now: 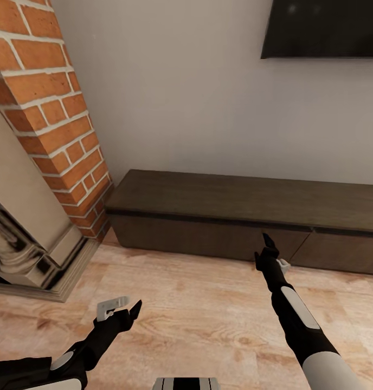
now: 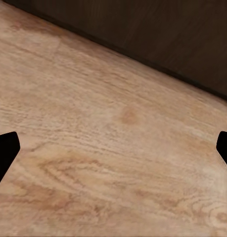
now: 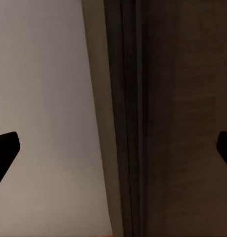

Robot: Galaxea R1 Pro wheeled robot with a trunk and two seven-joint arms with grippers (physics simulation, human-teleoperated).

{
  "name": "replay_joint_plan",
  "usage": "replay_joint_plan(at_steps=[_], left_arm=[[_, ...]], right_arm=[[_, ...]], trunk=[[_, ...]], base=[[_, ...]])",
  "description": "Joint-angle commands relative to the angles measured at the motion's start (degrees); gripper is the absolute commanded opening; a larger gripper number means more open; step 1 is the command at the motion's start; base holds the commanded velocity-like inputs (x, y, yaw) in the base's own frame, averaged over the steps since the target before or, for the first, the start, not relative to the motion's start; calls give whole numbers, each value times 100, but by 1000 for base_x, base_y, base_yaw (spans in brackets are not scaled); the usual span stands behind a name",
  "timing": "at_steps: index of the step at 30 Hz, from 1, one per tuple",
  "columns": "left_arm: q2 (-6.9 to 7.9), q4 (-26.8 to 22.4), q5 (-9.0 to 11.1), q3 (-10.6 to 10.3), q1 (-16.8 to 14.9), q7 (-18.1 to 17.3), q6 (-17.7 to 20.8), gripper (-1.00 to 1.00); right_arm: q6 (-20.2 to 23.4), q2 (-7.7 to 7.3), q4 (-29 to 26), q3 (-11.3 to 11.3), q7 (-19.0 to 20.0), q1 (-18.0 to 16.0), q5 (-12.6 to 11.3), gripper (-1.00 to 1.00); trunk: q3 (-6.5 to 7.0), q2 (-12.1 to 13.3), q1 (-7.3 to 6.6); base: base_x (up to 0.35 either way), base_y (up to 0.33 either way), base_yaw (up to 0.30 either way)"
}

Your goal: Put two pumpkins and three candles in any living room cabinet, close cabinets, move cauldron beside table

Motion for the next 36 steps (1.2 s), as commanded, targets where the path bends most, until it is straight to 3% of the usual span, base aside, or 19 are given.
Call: replay_joint_plan(at_steps=[1, 12, 29, 36], left_arm=[[0, -7, 13, -18, -12, 18, -20, 100], [-30, -9, 26, 3, -12, 18, -15, 100], [-29, -8, 40, 44, -12, 35, -19, 100], [-23, -9, 37, 44, -12, 33, -19, 100]], right_arm=[[-11, -3, 3, 10, 24, -2, -59, 100], [-21, -52, 18, 2, 21, -2, -57, 100], [-21, -84, 46, 1, 31, -2, -64, 100], [-22, -86, 46, 0, 33, -2, -65, 100]], trunk=[[-5, -2, 0], [-5, -2, 0], [-381, -25, 44], [-381, -25, 44]], base=[[79, -88, 0], [16, -18, 0], [0, 0, 0], [0, 0, 0]])
